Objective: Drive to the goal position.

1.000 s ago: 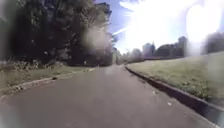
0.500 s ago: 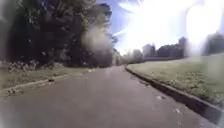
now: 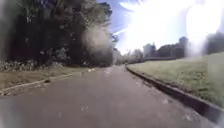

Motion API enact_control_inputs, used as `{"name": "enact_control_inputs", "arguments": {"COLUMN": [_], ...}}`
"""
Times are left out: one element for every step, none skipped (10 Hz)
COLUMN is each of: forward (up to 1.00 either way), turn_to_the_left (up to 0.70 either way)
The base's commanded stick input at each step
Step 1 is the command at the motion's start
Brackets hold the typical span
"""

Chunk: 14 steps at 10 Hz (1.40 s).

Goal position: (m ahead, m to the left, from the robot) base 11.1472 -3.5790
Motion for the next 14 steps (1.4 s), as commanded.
{"name": "enact_control_inputs", "arguments": {"forward": [0.45, 0.45, 0.45, 0.45, 0.45, 0.45, 0.45, 0.45, 0.45, 0.45, 0.45, 0.45, 0.45, 0.45], "turn_to_the_left": [0.0, 0.0, 0.0, -0.11, -0.21, -0.25, -0.24, -0.2, -0.07, 0.0, 0.0, 0.0, 0.0, 0.0]}}
